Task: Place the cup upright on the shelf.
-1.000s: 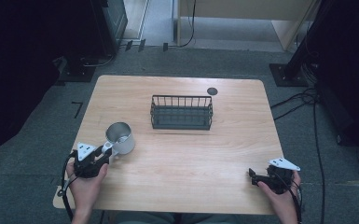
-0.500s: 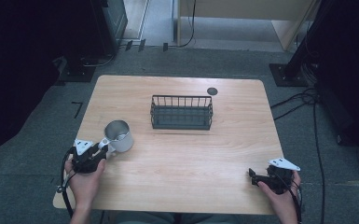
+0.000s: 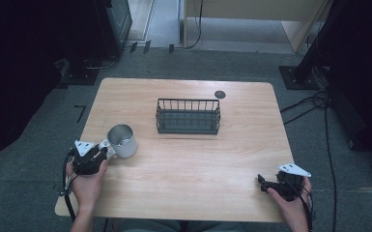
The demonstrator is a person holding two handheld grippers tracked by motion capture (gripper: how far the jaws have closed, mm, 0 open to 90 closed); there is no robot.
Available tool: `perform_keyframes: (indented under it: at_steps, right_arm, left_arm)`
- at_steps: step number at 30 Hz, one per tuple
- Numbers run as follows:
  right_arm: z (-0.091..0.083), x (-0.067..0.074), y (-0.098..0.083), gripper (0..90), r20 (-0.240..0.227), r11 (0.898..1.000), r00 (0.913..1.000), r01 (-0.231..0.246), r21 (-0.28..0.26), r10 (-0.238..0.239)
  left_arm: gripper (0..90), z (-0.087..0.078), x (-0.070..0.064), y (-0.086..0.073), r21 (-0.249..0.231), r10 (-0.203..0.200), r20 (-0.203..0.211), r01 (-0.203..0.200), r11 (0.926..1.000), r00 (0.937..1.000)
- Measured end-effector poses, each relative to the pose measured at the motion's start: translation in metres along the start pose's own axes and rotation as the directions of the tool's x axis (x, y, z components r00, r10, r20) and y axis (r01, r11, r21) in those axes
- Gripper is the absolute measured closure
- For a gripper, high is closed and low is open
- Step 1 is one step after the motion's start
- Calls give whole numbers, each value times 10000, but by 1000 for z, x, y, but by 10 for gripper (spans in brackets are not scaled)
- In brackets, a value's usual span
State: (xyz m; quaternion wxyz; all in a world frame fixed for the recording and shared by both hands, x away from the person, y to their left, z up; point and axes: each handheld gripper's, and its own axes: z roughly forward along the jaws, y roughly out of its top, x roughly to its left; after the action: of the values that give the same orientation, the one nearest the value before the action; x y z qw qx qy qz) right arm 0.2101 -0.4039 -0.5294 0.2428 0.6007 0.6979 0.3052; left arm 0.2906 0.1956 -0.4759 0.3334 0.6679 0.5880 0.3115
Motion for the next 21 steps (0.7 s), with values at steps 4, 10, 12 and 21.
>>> perform_keyframes:
  at_steps: [4, 10, 12, 21]
  right_arm:
    - [0, 0, 0, 5, 1, 10000, 10000, -2, 1, 2]
    - [0, 0, 0, 5, 2, 10000, 10000, -1, -1, 1]
    - [0, 0, 0, 5, 2, 10000, 10000, -2, -1, 2]
    - [0, 0, 0, 4, 1, 10000, 10000, 0, 0, 0]
  left_arm:
    - [724, 5, -1, 4, -88, 463, -114, -464, 9989, 9989]
    - [752, 1, -6, -1, -480, 665, -130, -671, 9966, 9977]
    - [754, 0, -8, -3, -539, 638, -117, -643, 9965, 9979]
    - [788, -5, -10, -1, -966, 546, -409, -584, 9936, 9977]
